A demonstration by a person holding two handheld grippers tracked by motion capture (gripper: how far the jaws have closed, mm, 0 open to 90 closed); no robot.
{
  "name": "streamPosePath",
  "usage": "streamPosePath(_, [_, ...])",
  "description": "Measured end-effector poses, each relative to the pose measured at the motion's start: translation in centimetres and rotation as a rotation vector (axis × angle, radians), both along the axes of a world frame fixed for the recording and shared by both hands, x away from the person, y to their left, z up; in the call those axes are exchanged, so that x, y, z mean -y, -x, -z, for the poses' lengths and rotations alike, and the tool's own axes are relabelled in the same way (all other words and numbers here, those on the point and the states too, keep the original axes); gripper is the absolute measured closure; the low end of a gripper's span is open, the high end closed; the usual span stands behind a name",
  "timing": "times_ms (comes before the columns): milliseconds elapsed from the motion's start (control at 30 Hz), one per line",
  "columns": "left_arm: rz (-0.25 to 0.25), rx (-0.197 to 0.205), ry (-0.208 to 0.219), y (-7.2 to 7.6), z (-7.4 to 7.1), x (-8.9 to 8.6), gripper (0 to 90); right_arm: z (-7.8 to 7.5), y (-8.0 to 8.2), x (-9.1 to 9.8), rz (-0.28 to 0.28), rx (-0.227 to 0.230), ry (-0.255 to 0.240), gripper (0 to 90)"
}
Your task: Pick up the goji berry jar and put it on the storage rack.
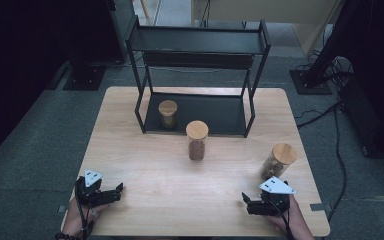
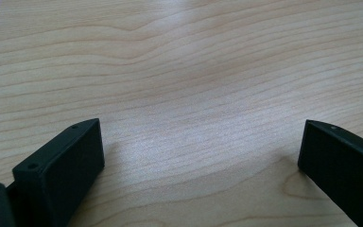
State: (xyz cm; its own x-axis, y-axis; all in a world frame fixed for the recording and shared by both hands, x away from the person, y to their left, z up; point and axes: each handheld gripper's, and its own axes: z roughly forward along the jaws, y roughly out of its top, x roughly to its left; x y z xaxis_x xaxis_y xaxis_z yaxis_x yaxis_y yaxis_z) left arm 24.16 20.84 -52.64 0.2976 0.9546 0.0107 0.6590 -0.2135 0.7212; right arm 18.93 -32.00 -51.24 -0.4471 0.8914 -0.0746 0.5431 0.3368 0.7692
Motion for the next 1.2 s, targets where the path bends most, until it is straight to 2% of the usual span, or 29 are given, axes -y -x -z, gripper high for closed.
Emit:
streamPosePath(700, [0.001, -0.001, -0.002, 0.0, 0.0, 0.0, 1.2, -0.9, -1.4, -2.1, -0.042, 0.011, 0.007, 1.2])
streamPosePath(1200, [0.004, 0.0, 0.002, 0.0, 0.0, 0.0, 1.2, -0.9, -1.9, -3.8, -0.068, 0.01, 0.0, 1.2])
